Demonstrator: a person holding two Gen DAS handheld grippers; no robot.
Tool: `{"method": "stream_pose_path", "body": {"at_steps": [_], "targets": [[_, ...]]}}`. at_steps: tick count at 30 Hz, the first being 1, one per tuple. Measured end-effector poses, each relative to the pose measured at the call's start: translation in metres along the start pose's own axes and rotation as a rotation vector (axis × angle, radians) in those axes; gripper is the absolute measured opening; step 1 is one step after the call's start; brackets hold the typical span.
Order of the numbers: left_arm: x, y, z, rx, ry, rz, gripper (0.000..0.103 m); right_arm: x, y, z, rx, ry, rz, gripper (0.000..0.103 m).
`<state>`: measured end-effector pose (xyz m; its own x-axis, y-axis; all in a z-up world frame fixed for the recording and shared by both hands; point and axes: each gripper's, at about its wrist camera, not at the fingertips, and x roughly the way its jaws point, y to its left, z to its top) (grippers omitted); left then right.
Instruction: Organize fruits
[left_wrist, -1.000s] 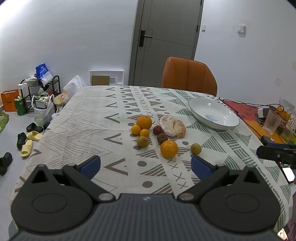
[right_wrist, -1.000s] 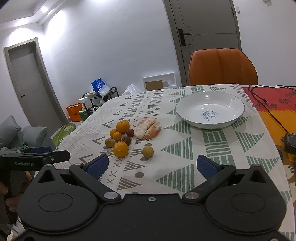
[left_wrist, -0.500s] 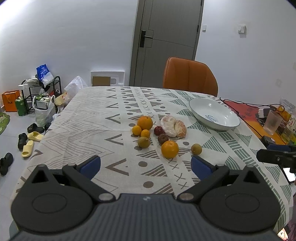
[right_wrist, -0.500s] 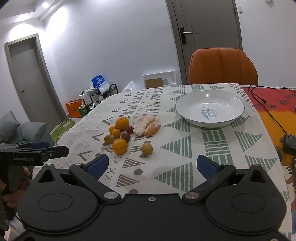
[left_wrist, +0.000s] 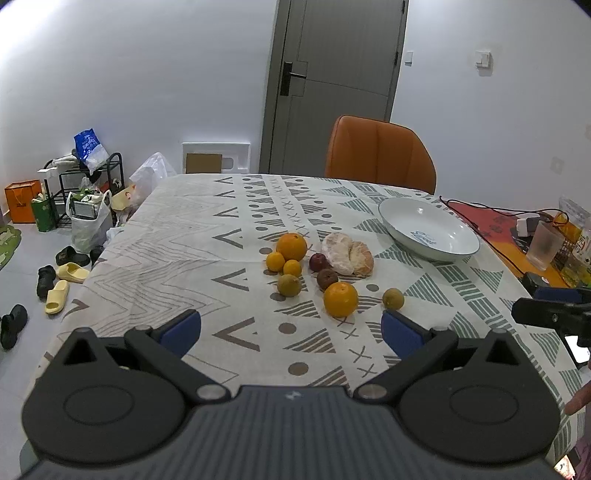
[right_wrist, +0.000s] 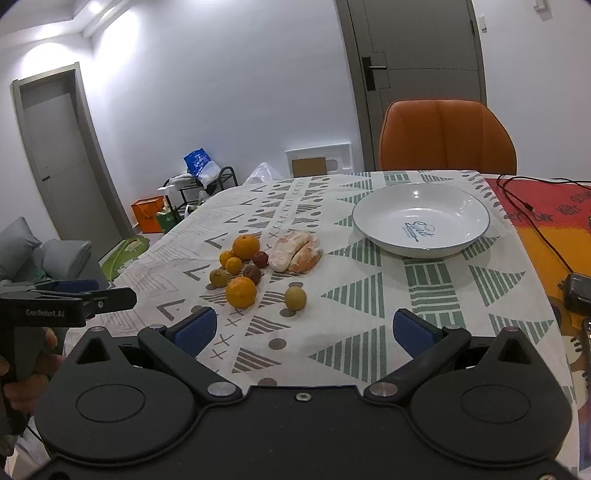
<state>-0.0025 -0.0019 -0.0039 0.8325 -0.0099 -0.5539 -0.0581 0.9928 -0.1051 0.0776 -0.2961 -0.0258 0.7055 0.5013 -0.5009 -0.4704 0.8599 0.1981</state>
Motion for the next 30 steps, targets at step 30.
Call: {"method": "stream_pose_path", "body": {"at_steps": [30], "targets": [[0.009, -0.001, 0.005, 0.015, -0.003, 0.005, 0.103, 0.014, -0.002, -0.002, 0.003, 0.012, 0.024, 0.103]]}}
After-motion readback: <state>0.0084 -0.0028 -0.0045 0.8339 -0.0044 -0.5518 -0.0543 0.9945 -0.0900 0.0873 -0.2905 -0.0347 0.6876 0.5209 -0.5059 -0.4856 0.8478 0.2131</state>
